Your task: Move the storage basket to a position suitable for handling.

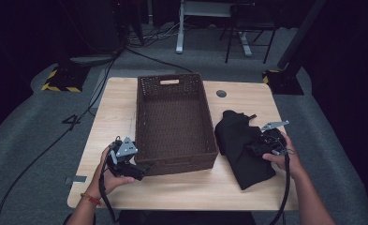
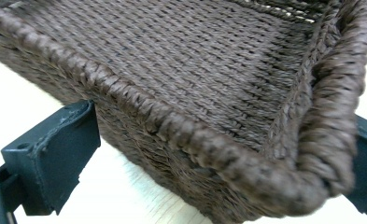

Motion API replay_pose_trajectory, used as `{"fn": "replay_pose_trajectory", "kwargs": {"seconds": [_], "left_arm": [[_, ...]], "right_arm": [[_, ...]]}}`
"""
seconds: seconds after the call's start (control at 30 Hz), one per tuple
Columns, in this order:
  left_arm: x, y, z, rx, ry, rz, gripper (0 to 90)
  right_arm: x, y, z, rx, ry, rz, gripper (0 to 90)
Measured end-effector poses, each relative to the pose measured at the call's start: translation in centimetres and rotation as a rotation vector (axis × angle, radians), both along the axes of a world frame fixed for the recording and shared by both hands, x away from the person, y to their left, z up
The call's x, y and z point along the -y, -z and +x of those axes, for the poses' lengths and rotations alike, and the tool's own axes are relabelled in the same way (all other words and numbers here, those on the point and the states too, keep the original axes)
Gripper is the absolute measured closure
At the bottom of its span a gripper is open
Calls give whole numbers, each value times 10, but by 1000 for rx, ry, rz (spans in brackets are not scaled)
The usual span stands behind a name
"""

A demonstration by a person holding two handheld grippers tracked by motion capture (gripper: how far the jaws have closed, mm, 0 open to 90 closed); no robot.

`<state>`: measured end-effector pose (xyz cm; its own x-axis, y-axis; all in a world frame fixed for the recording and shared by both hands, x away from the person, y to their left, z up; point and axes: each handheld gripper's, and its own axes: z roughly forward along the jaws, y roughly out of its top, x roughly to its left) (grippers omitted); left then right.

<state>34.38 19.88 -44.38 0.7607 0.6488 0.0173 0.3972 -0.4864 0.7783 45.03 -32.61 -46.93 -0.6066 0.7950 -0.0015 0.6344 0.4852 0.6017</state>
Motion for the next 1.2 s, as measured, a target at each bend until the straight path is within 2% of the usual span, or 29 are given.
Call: {"fn": "replay_pose_trajectory", "kwargs": {"seconds": [0.07,0.1,0.13,0.17,0.2,0.27,0.3,0.53,0.57,0.73,0.77,0.87,1.0,1.1,1.2], "left_arm": [[0,1,3,-3,9,-6,0],[0,2,6,-17,15,-14,0],[0,3,9,-35,20,-7,0],[8,8,13,-57,31,87,0],[15,10,12,-33,26,140,0],[17,10,12,-25,24,131,0],[20,10,15,-37,33,114,0],[30,11,23,-28,45,119,1],[33,11,26,-25,49,117,1],[35,12,30,-24,52,116,1],[35,12,30,-23,54,113,1],[35,12,30,-22,55,109,1],[35,13,31,-22,58,107,2],[37,13,34,-18,53,107,2],[38,14,37,-20,51,95,1]], "right_arm": [[3,4,3,-25,17,-8,55],[5,12,9,-71,35,-4,3],[5,12,9,-71,35,-4,3],[9,17,14,-113,24,51,0],[10,18,14,-107,17,64,0],[11,19,14,-92,6,67,0],[9,19,13,-89,-1,54,0],[-2,18,9,-95,-61,39,21],[-8,16,6,-97,-101,44,58],[-18,13,2,-89,-118,41,91],[-24,11,0,-105,-128,75,90],[-29,12,0,-115,-134,74,76],[-36,16,1,-119,-127,71,16],[-46,17,-2,-123,-161,85,0],[-52,18,-5,-113,-182,75,0]]}}
